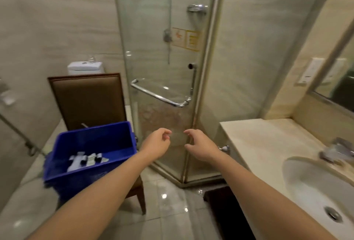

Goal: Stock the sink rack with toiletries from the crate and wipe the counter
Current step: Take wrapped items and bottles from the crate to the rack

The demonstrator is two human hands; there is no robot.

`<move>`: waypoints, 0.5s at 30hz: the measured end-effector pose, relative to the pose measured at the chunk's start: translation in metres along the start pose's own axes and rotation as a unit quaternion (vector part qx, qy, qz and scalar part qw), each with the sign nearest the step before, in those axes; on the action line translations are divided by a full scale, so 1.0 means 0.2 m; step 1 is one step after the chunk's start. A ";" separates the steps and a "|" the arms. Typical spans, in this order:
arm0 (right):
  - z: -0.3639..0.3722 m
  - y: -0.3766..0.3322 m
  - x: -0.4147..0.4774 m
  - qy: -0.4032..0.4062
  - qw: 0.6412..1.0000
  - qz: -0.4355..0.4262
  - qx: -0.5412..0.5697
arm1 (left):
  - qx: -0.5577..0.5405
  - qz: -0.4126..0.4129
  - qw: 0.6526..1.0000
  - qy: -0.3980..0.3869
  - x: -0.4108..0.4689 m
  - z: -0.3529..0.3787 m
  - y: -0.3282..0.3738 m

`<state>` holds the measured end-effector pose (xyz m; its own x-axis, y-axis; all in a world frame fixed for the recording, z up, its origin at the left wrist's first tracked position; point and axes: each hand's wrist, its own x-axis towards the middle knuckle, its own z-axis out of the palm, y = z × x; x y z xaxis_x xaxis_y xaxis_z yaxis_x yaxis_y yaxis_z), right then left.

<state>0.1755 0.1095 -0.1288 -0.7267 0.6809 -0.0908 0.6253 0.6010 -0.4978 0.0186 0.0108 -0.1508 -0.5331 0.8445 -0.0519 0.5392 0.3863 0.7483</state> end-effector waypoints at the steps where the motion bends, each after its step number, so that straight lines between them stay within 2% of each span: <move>1: 0.04 -0.06 0.03 -0.009 1.000 -0.012 -0.001 | -0.004 -0.013 1.000 0.006 -0.02 -0.05 -0.06; 15: 0.49 -0.67 0.49 -0.142 0.975 -0.169 0.009 | -0.015 -0.187 0.974 0.127 -0.19 -0.50 -0.73</move>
<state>-0.0081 0.0545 -0.1560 -0.9416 0.3000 -0.1532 0.3331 0.7615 -0.5560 -0.1049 -0.1138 -0.1917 -0.8341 0.5271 -0.1625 0.2593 0.6347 0.7279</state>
